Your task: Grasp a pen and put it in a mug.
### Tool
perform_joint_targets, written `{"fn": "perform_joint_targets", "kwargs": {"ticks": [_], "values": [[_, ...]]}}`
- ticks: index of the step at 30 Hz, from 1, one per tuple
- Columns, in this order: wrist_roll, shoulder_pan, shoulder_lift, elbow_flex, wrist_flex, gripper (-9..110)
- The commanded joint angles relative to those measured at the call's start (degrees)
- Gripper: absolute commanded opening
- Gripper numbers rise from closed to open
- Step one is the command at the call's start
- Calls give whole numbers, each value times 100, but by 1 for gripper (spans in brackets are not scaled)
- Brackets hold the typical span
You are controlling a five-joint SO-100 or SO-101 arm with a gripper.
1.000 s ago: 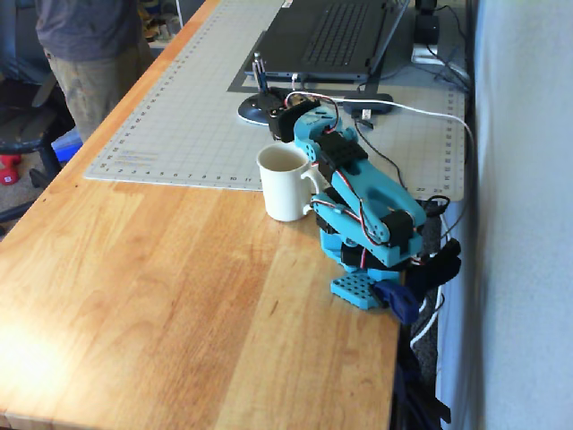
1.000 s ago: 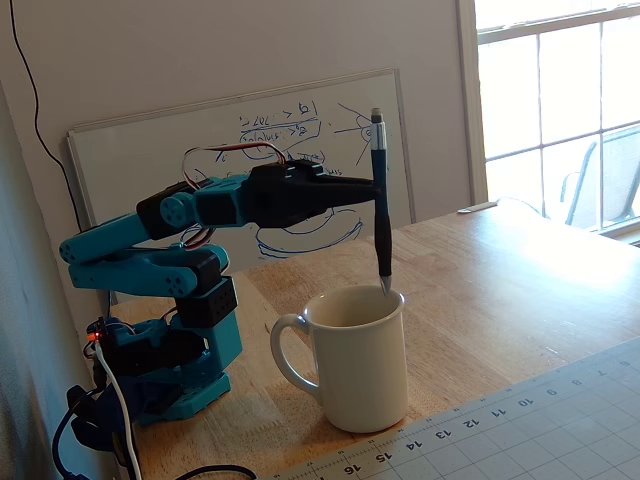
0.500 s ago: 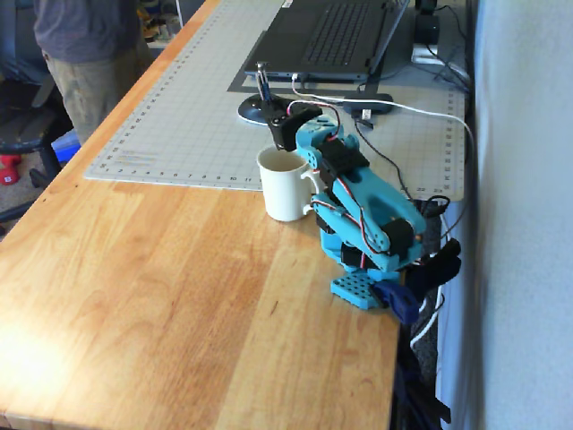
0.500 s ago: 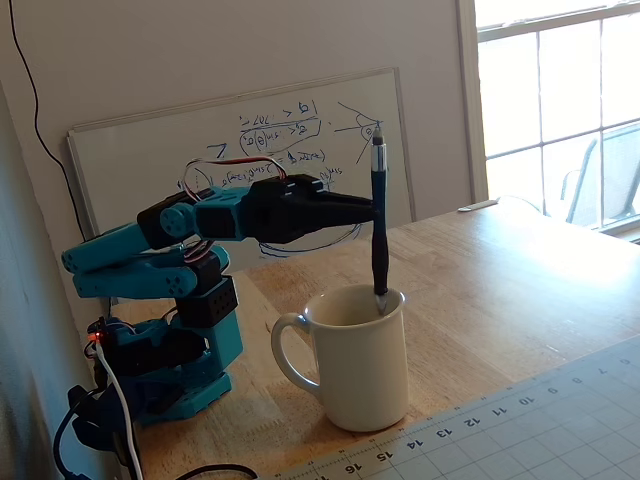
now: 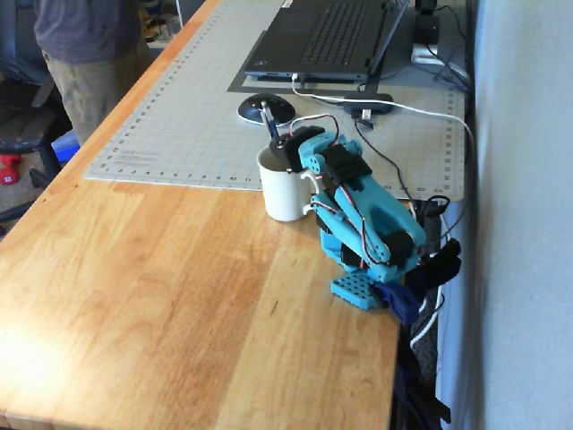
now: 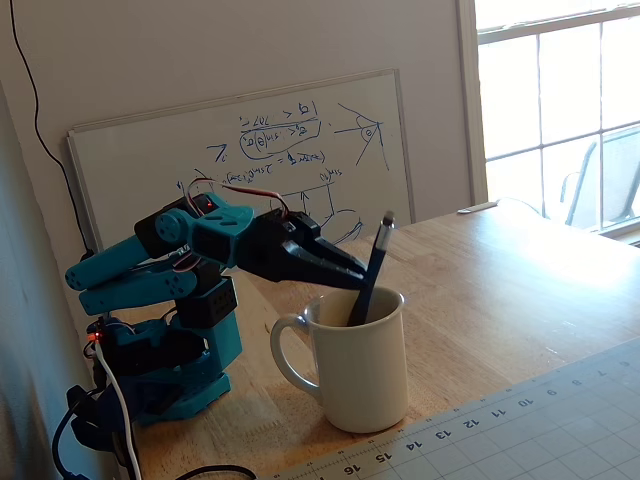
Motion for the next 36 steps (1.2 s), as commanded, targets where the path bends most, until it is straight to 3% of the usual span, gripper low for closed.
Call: {"fn": "perform_joint_targets", "kwargs": {"ticks": [1,11,16,23,31,36], "values": [[-53,-167,185,53,44,1],[53,-334,211,79,-879,22],[510,-624,211,88,-1503,26],[2399,-1195,202,79,-1626,26],[5229,-2057,-114,79,-1635,26],[7022,-3164,-158,149,-1635,26]]}}
